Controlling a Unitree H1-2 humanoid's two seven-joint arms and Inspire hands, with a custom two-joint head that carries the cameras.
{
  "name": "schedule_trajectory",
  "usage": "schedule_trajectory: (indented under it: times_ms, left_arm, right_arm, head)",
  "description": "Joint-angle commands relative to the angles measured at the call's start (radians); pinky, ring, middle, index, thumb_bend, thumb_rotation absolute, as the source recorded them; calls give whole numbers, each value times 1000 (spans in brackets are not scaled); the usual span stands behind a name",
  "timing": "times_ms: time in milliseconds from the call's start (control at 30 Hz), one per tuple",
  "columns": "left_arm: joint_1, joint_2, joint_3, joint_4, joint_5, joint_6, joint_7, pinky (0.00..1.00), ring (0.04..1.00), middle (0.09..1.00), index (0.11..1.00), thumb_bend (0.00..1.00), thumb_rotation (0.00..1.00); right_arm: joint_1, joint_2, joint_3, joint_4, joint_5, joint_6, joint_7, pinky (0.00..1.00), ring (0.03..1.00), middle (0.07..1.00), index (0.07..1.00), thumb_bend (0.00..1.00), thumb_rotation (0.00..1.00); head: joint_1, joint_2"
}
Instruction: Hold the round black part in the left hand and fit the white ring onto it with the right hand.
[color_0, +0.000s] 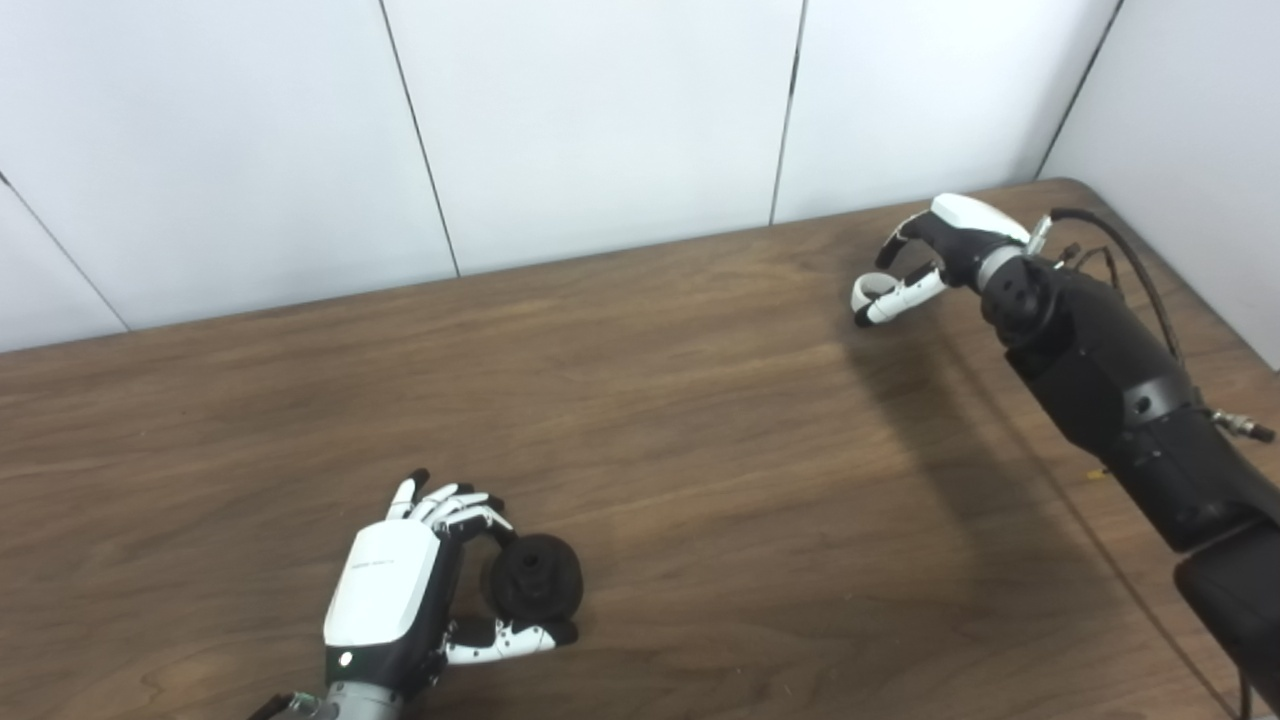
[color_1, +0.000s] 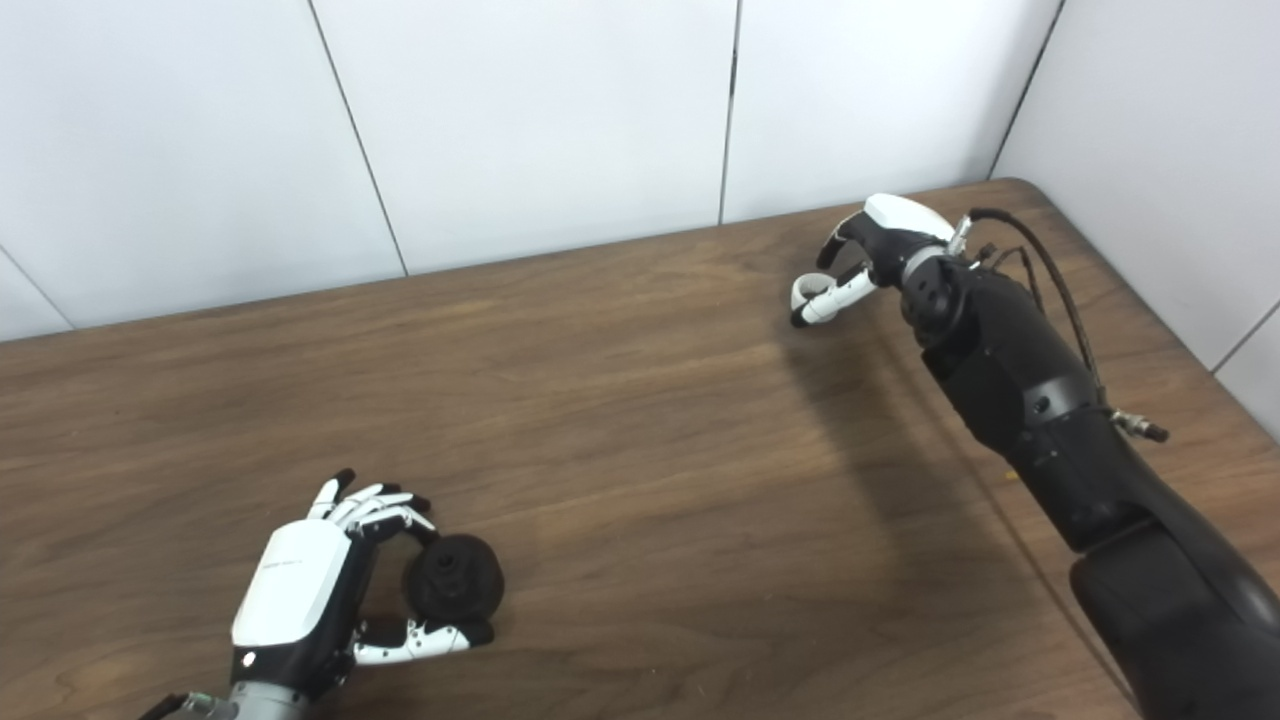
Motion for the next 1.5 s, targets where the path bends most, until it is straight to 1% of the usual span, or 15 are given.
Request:
schedule_trajectory:
  times_ms: [0, 567, 833, 967, 1200, 1367, 1467]
  left_arm:
    - [22, 17, -7, -3, 16, 6, -42, 990, 851, 752, 482, 524, 50]
    - [29, 17, -4, -20, 24, 15, -57, 990, 854, 752, 482, 524, 50]
    - [31, 14, -2, -30, 23, 19, -68, 989, 855, 751, 482, 524, 50]
    - [35, 12, 0, -33, 19, 15, -64, 989, 852, 749, 482, 524, 50]
    - [38, 10, 1, -43, 19, 22, -77, 991, 855, 752, 482, 524, 50]
    - [41, 10, 2, -43, 20, 12, -66, 987, 847, 750, 482, 524, 50]
    - [42, 10, 2, -48, 21, 17, -74, 990, 849, 750, 482, 524, 50]
  right_arm:
    - [-56, -35, -9, -35, -16, -1, -2, 1000, 1000, 929, 689, 804, 359]
    - [-38, -34, -8, -40, -22, 3, 7, 1000, 1000, 929, 701, 791, 353]
    - [-37, -24, -8, -19, -19, -5, -10, 1000, 1000, 924, 694, 800, 350]
    - [-31, -14, -16, -11, -14, -7, -27, 1000, 1000, 918, 685, 821, 337]
    - [-27, -8, -19, -3, -12, -11, -36, 1000, 1000, 915, 685, 817, 328]
    - [-24, -6, -18, 2, -14, -9, -42, 1000, 1000, 915, 687, 814, 322]
    - [-20, -6, -16, -6, -16, -4, -38, 1000, 1000, 915, 689, 812, 323]
  head:
    - [0, 2]
    - [-1, 8]
    - [2, 11]
    - [5, 13]
    - [6, 15]
    - [8, 18]
    - [7, 19]
